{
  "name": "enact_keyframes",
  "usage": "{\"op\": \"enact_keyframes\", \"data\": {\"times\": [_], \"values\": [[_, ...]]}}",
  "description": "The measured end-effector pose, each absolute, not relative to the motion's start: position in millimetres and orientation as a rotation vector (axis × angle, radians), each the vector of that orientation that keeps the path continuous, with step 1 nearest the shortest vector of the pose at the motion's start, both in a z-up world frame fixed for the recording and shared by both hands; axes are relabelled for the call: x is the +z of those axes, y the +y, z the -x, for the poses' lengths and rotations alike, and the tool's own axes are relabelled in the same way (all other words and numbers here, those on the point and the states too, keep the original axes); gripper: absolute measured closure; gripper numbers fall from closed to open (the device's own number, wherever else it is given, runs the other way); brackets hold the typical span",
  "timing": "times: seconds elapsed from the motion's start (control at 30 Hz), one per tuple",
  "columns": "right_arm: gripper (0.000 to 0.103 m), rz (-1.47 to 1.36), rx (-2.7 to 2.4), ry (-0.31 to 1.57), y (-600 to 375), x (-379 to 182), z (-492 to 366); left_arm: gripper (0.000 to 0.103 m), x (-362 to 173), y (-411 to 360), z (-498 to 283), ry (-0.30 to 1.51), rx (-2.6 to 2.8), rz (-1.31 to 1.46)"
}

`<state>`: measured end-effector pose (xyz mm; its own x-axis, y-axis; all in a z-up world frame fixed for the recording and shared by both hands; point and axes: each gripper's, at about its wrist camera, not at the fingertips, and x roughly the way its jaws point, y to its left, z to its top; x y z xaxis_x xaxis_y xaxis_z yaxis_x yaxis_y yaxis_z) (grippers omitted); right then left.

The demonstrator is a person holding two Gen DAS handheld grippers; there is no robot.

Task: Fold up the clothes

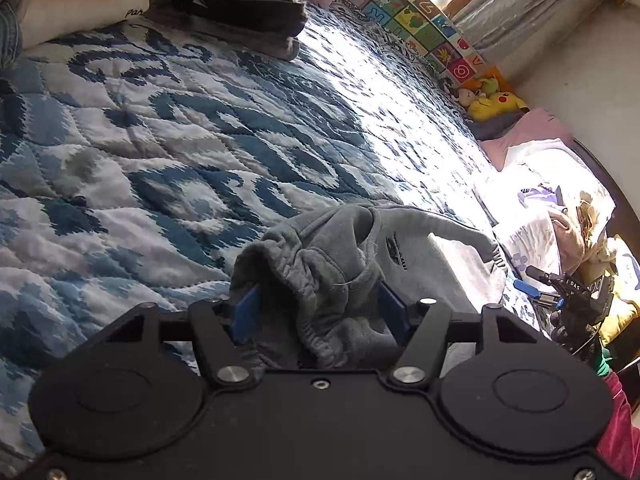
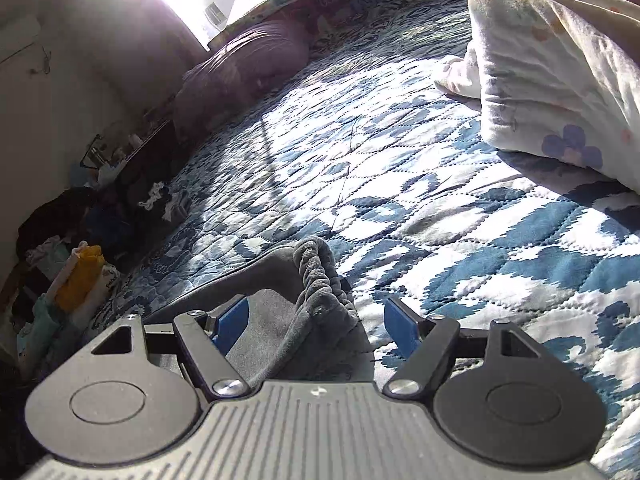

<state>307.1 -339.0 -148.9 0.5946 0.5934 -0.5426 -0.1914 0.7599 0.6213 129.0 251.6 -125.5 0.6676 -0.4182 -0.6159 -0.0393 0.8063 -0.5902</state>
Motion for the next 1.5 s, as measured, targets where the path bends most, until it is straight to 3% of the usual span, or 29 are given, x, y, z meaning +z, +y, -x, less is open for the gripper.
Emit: {"op": "enact_keyframes", "data": {"times": [0.1,0.17,0.2,0.23,0.3,0.43,0.63,0.73,0.77,0.83,0.87,0.97,1.07,1.2,1.33,1.4,1.5], "values": [[0.029,-0.729,0.506,0.810,-341.7,-182.0,-318.5,0.041,-129.5,245.3,-146.4,0.859,-0.215,0.576],[0.031,-0.744,0.548,0.792,-338.5,-188.3,-321.1,0.050,-126.8,237.2,-154.7,0.869,-0.210,0.492],[0.038,-0.680,0.581,0.803,-331.9,-185.2,-323.1,0.064,-125.2,232.9,-158.8,0.873,-0.207,0.447],[0.042,-0.643,0.601,0.809,-327.8,-184.2,-324.4,0.070,-123.5,227.5,-162.3,0.875,-0.211,0.394],[0.073,-0.622,0.619,0.809,-324.2,-186.4,-326.0,0.077,-121.2,216.6,-169.3,0.870,-0.225,0.291],[0.074,-0.612,0.651,0.768,-324.6,-180.6,-324.6,0.081,-98.8,205.0,-175.3,0.782,-0.222,0.139],[0.074,-0.642,0.627,0.419,-358.1,-119.1,-307.3,0.081,-43.1,193.4,-214.2,0.535,-0.236,0.070],[0.074,-0.620,0.511,0.369,-360.3,-122.2,-311.1,0.081,-44.0,192.9,-249.3,0.520,-0.215,0.064],[0.074,-0.618,0.481,0.395,-359.1,-128.0,-316.2,0.080,-54.8,195.0,-264.2,0.571,-0.201,0.069],[0.066,-0.587,0.422,0.540,-351.3,-145.5,-332.7,0.060,-80.8,196.1,-288.2,0.689,-0.145,0.048],[0.066,-0.560,0.391,0.591,-348.5,-151.4,-336.9,0.059,-95.0,194.0,-295.2,0.745,-0.092,0.018],[0.065,-0.524,0.365,0.625,-350.8,-153.8,-333.0,0.059,-91.7,184.3,-273.7,0.696,-0.057,0.012],[0.040,-0.538,0.413,0.596,-363.9,-139.4,-312.5,0.060,-71.8,174.6,-240.5,0.636,-0.063,-0.015],[0.037,-0.465,0.497,0.611,-363.9,-116.8,-276.6,0.056,-48.4,164.2,-208.4,0.606,-0.164,-0.089],[0.030,-0.213,0.612,0.667,-332.1,-89.8,-236.3,0.047,-41.1,145.7,-195.2,0.644,-0.322,-0.250],[0.022,-0.056,0.641,0.710,-311.4,-88.1,-220.6,0.045,-46.8,138.8,-197.5,0.665,-0.358,-0.332],[0.020,0.163,0.651,0.800,-281.5,-99.3,-203.0,0.042,-56.9,128.7,-202.9,0.695,-0.402,-0.457]]}}
